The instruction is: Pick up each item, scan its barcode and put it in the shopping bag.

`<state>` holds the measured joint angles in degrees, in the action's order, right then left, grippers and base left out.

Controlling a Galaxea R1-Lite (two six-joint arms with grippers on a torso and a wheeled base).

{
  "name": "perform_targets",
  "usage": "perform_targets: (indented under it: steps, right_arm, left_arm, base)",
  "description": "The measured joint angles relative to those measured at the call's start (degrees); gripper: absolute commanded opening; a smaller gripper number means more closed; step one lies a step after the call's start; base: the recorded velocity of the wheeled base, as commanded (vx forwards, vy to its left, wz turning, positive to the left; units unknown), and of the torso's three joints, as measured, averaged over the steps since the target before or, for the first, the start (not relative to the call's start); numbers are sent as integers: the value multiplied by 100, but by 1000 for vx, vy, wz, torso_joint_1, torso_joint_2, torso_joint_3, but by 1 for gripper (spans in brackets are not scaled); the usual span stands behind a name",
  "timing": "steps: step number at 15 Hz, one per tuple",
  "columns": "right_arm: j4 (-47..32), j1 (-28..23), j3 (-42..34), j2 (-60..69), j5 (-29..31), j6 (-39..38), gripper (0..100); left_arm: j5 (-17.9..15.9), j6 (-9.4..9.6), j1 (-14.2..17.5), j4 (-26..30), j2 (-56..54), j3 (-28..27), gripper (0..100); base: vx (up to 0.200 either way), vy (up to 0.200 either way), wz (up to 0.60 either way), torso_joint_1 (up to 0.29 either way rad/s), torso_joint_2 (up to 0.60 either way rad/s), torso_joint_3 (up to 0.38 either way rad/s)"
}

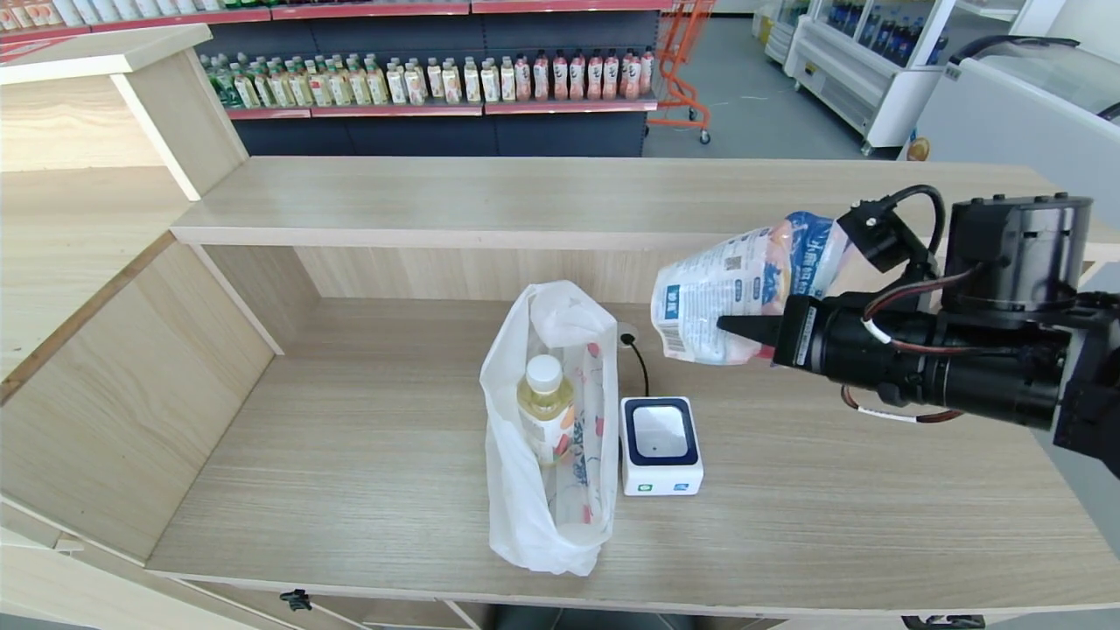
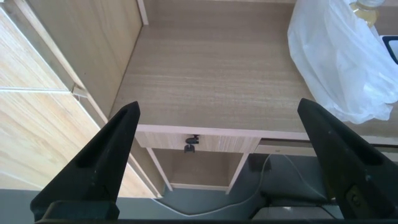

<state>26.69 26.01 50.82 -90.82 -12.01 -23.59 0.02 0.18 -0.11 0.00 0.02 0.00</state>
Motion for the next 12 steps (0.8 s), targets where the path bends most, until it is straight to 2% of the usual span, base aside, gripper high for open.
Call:
perform_targets:
  steps: [6,10,12]
  right_arm:
    - [7,265,-138,-691,35,323,0]
    - [534,311,129,-1378,41,514,0]
    - [613,345,330,-1726,44,901,0]
  left_arm:
    - [0,4,6,0,0,0,100]
    - [0,2,6,0,0,0,100]
    - [0,0,6,0,0,0,100]
  base:
    - [0,0,0,0,0,0]
    - [0,0,0,0,0,0]
    - [0,0,0,0,0,0]
